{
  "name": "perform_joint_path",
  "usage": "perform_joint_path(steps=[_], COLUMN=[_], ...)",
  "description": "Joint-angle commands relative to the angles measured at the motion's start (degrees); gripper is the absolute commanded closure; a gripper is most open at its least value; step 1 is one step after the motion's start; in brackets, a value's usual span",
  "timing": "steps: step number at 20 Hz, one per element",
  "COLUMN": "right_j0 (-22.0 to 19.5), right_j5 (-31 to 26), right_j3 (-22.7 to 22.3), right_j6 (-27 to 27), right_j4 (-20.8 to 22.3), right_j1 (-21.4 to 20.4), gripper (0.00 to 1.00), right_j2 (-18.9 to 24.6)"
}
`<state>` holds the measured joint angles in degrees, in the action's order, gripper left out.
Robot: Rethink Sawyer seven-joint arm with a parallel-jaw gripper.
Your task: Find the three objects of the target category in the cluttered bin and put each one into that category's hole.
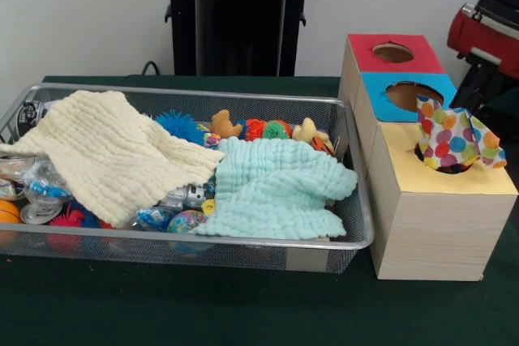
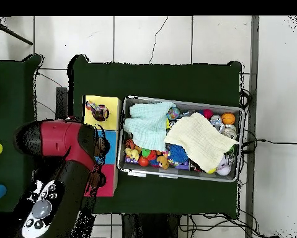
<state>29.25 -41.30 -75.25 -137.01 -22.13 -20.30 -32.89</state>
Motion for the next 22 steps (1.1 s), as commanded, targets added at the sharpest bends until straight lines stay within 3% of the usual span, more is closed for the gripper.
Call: perform_joint_path(steps=[1,16,22], right_j0=[-0.48,-0.15,-1.08], right_j5=[3.65,6.75,14.41], right_j3=[-6.60,-7.22,-8.76], right_j6=[-17.73,-16.98,-16.31], right_j4=[-3.32,-5.01,-6.28], right_j1=[3.69,4.97,5.74], gripper=[1.00,1.00,1.00], right_j2=[4.31,3.67,5.80])
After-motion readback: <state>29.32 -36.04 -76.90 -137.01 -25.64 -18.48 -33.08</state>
